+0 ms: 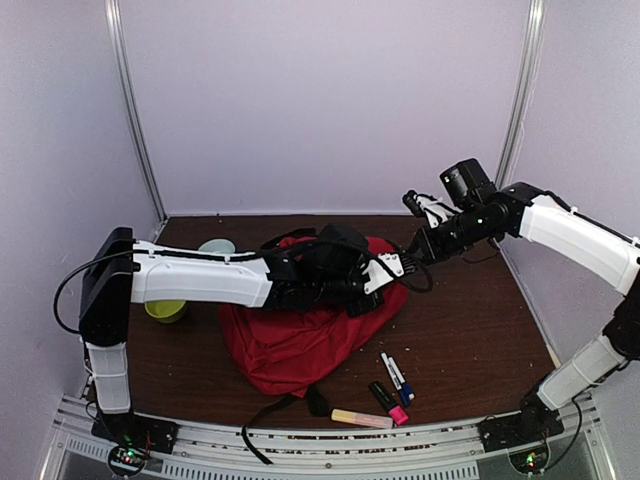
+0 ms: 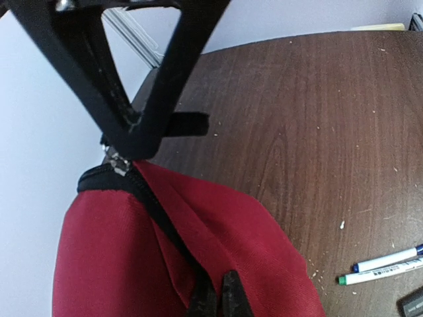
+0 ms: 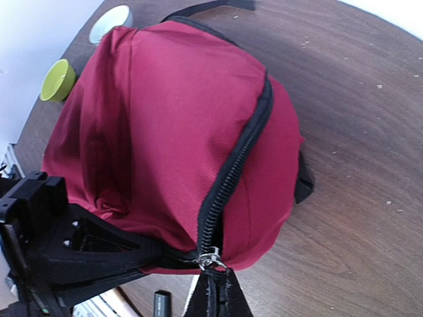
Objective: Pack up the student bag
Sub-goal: Pick up the largest pocket of the bag from the student bag, then zip the student bag into the largest pocket of the bag.
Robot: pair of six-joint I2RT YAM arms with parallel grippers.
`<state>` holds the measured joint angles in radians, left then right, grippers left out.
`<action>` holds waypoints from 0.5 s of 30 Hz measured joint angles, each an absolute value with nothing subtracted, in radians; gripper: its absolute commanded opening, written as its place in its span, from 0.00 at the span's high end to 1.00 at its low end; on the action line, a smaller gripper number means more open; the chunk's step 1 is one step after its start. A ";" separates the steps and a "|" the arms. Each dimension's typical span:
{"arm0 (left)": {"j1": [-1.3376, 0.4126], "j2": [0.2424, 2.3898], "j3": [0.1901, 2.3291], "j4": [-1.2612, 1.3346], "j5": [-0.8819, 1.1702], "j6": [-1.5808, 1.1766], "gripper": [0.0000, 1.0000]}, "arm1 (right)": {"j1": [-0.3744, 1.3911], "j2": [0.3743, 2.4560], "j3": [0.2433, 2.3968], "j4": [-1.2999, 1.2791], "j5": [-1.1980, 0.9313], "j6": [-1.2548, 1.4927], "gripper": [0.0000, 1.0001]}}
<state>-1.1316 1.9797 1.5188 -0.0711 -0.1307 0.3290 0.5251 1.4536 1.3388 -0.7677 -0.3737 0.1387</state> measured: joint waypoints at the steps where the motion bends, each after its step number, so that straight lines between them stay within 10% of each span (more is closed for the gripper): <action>1: -1.131 1.979 1.518 -0.060 -0.135 0.329 1.00 | 0.524 1.458 1.353 -0.780 -0.352 0.138 1.00; 15: -1.103 1.777 1.316 -0.017 -0.020 0.403 1.00 | 0.517 1.691 1.688 -0.983 -0.276 0.055 1.00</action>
